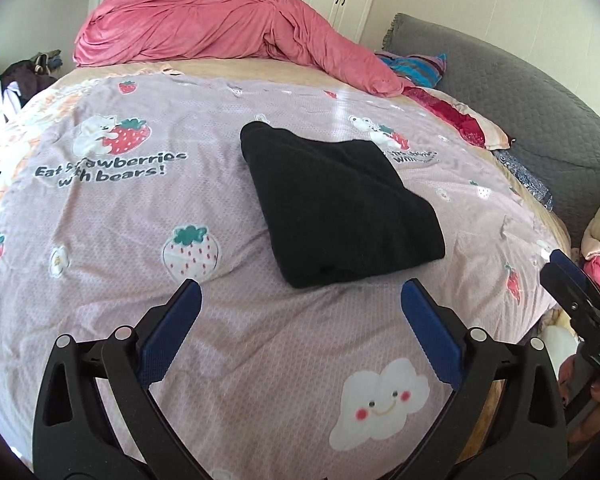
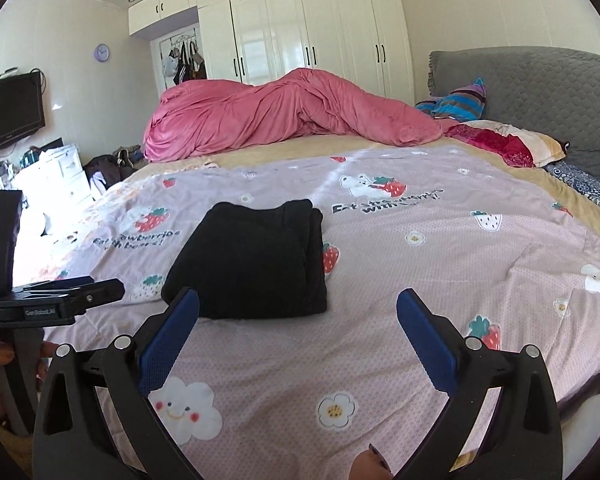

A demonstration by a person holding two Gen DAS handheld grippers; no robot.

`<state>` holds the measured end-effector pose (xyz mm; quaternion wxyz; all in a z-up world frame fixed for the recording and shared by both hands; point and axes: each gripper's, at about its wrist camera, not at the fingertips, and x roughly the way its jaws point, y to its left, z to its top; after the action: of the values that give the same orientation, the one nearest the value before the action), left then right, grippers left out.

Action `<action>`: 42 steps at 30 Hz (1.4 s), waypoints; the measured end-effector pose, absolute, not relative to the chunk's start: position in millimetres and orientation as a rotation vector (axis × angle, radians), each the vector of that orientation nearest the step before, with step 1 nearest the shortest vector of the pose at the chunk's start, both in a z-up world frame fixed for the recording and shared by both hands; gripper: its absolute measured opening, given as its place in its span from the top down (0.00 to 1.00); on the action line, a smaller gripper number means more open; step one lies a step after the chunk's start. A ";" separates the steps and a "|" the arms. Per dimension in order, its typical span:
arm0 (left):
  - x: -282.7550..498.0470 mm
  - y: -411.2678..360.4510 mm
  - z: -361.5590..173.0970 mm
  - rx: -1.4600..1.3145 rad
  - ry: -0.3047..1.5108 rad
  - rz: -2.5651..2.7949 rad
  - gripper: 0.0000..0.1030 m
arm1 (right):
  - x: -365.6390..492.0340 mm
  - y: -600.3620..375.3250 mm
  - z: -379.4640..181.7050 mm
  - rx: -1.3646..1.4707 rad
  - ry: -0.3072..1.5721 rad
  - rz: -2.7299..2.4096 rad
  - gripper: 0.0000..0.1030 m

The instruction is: Fold small clothes

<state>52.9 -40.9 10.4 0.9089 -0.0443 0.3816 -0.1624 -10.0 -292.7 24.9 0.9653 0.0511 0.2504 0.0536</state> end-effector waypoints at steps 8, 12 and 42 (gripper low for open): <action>36.0 -33.2 -18.0 -0.099 0.849 -0.312 0.09 | -18.1 -279.8 -5.2 0.077 0.603 0.072 0.04; 34.8 -29.9 -30.6 -0.085 0.882 -0.288 0.09 | -16.3 -280.7 -19.8 0.080 0.655 0.052 0.04; 36.2 -27.5 -27.3 -0.071 0.875 -0.229 0.09 | -5.7 -280.8 -26.5 0.085 0.692 0.054 0.04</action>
<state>36.2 -27.5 -27.3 0.8988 -0.0345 0.4227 -0.1108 -5.7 -280.8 -26.5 0.9395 0.0418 0.3388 0.0265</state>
